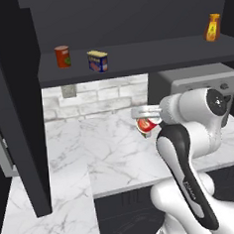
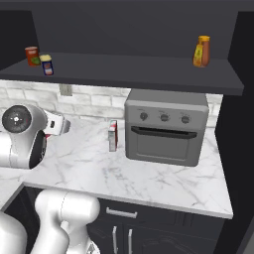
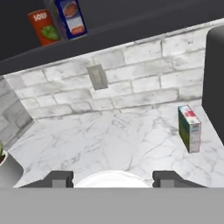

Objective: Pick the cans from the counter and place them in their designated side in the cabinet.

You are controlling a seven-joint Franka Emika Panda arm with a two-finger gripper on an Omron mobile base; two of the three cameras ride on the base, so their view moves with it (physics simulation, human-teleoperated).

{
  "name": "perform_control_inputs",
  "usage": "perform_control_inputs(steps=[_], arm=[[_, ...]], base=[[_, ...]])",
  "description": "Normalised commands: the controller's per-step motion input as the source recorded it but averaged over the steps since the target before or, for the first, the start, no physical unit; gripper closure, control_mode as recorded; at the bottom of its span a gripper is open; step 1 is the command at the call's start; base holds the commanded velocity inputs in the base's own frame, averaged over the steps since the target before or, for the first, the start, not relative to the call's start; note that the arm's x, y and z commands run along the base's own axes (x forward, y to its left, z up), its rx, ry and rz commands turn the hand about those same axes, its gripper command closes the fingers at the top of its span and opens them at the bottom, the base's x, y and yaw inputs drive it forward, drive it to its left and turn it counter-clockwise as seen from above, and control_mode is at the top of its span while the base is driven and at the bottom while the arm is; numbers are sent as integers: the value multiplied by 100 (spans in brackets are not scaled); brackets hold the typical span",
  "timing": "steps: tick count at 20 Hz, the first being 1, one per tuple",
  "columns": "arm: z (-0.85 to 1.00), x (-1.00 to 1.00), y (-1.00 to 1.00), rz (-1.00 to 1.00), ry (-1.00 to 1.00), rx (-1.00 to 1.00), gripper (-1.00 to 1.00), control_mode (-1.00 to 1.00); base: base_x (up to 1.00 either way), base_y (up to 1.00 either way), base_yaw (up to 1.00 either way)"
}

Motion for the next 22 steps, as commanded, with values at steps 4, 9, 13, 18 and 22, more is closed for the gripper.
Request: perform_control_inputs(steps=[4,9,13,18,22], arm=[[23,-9,6,3,-5,0,100,-100],[23,-5,10,2,-4,0,100,-100],[18,-8,7,2,0,0,100,-100],[14,-9,7,3,0,-3,100,-100],[15,-11,11,3,0,-2,100,-100]], base=[[0,0,0],[0,0,0],[0,0,0],[0,0,0],[0,0,0]])
